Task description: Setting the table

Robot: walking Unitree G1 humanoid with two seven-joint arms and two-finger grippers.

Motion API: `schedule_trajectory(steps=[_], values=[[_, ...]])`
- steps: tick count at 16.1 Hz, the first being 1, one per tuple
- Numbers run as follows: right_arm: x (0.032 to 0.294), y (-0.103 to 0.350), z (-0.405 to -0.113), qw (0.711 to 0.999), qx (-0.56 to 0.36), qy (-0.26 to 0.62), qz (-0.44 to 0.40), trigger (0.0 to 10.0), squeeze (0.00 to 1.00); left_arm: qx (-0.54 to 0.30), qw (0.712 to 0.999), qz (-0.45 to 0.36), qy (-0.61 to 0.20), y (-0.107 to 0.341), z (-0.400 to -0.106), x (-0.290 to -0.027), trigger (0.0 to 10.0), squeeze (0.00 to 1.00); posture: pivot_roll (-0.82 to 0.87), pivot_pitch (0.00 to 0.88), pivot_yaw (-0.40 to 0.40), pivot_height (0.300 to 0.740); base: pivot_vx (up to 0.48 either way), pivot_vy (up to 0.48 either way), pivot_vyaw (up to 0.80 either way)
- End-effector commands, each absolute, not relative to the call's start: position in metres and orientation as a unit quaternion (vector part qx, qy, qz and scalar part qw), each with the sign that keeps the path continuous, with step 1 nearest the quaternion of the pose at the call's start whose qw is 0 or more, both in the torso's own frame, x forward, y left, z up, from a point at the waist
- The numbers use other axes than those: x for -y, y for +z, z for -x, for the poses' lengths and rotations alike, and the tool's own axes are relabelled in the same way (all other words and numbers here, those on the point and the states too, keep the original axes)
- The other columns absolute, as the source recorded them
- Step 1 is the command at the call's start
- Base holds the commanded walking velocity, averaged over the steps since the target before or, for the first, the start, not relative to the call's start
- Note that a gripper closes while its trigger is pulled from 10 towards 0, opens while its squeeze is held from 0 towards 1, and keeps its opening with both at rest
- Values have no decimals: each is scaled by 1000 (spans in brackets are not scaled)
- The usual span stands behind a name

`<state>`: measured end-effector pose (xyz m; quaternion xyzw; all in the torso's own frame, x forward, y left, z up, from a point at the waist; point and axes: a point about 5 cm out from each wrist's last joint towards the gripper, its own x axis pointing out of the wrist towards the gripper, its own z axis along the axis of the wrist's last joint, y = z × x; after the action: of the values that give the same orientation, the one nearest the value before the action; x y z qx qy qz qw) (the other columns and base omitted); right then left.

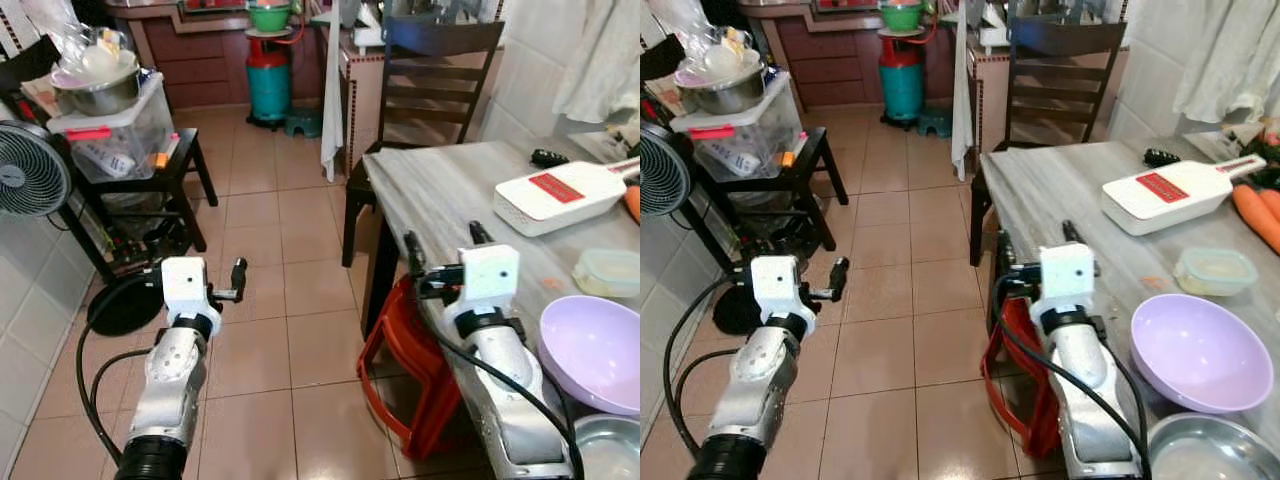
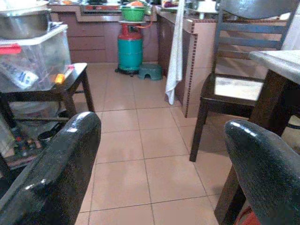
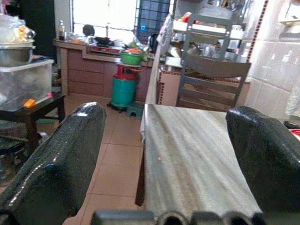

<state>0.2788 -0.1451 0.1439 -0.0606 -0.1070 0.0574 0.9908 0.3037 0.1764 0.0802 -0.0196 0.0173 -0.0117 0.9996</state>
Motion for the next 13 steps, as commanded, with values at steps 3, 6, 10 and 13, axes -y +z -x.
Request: schedule_trajectory(steps=[3, 6, 10, 13], values=[[141, 145, -282, 991, 103, 64, 49, 10000, 0, -18, 1000, 13, -3, 81, -306, -181, 10000, 0, -26, 0, 22, 740, 0, 251, -538], [141, 144, -282, 992, 102, 64, 46, 10000, 0, -19, 1000, 12, -2, 80, -307, -180, 10000, 0, -24, 0, 23, 740, 0, 276, -167], [140, 145, -282, 991, 104, 68, 45, 10000, 0, -19, 1000, 8, -2, 81, -307, -181, 10000, 0, -22, 0, 27, 740, 0, 322, 0], [138, 145, -282, 990, 108, 75, 53, 10000, 0, -19, 1000, 5, -2, 80, -308, -182, 10000, 0, -22, 0, 27, 740, 0, 335, 0]])
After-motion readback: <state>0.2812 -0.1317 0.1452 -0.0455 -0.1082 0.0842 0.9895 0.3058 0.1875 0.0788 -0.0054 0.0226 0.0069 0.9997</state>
